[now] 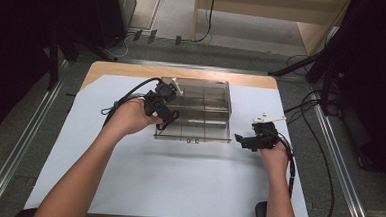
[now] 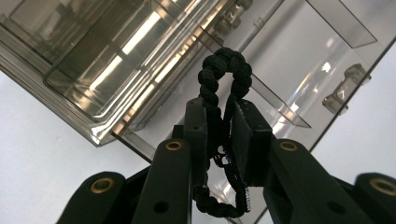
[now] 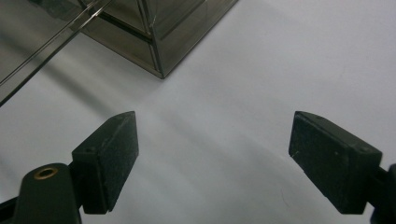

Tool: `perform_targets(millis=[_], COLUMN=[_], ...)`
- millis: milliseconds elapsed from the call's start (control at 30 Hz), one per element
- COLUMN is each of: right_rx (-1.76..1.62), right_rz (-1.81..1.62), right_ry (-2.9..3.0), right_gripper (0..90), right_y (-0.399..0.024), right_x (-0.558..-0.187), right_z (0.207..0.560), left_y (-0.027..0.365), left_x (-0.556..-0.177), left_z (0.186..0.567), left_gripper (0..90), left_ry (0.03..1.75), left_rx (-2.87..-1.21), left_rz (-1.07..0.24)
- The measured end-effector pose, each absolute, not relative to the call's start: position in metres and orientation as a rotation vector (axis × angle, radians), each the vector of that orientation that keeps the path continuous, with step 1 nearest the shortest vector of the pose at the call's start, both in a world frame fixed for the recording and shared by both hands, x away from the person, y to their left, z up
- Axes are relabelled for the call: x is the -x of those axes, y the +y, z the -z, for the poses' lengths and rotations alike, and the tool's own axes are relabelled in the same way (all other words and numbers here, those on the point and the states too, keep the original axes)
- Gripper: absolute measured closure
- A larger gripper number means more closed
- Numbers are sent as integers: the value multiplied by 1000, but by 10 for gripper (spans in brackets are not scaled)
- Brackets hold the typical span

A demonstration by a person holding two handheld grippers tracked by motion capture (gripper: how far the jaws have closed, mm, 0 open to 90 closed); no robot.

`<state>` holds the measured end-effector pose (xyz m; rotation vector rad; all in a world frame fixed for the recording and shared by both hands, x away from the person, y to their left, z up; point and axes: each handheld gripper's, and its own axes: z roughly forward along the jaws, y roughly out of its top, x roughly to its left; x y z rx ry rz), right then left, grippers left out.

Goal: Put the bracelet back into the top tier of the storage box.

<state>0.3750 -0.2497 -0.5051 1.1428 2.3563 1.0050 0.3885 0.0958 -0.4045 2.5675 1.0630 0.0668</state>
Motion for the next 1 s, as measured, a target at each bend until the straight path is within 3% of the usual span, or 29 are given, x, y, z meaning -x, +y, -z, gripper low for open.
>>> perform_targets(millis=[1000], right_rx=[-1143], right_rz=[-1004], right_ry=[2358], right_gripper=[168], right_y=[-250], right_x=[-375], right_z=[505], left_y=[89], left_x=[-381], left_z=[419], left_gripper=[759], left_ry=[1036], left_rx=[-2612], left_rz=[8])
